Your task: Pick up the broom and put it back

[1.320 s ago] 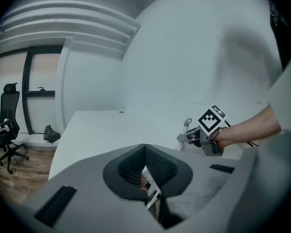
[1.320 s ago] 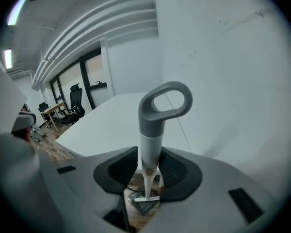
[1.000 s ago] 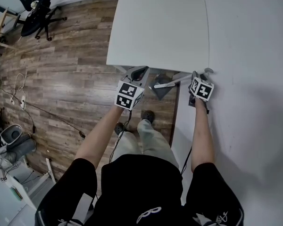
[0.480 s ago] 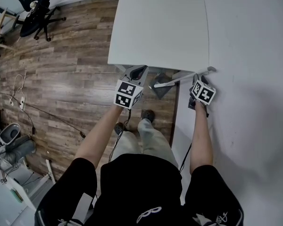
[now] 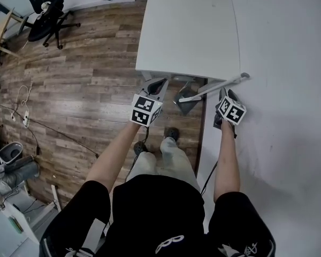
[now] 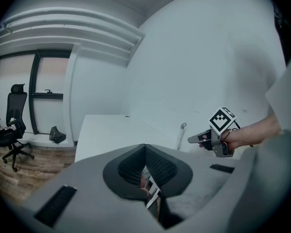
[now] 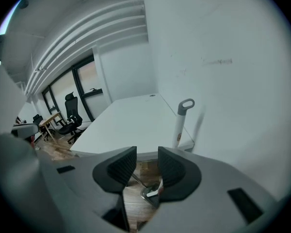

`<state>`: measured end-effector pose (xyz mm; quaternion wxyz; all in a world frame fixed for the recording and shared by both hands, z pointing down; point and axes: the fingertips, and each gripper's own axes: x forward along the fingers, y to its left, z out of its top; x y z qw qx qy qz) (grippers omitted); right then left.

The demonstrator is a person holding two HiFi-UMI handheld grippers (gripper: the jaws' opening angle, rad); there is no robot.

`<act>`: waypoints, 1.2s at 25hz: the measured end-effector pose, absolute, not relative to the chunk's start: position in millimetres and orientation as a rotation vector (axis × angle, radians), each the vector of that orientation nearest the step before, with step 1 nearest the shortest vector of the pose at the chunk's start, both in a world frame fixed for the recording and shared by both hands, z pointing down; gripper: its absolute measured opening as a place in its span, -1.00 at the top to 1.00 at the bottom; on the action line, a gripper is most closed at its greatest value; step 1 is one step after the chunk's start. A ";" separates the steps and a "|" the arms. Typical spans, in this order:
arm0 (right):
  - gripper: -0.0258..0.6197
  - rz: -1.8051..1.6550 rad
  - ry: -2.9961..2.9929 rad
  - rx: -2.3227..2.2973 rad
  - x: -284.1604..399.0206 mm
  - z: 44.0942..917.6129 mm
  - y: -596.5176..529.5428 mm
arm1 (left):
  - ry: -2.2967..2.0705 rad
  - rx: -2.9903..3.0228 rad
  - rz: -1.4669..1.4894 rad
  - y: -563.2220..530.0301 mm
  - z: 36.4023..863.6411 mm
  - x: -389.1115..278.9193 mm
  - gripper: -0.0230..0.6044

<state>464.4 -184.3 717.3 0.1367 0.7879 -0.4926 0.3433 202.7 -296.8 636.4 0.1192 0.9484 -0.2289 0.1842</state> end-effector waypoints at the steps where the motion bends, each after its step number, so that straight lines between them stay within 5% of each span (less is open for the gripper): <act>1: 0.47 0.982 -1.445 2.285 455.4 710.2 -184.5 | -0.674 2.776 0.533 -295.8 631.7 193.8 0.90; 19: 0.84 0.669 -1.678 2.328 273.7 583.1 -145.6 | -0.776 2.786 0.346 -253.0 544.4 47.6 0.90; 30: 0.84 0.558 -1.779 2.356 187.4 529.6 -113.6 | -0.801 2.797 0.315 -219.7 507.7 -7.9 0.90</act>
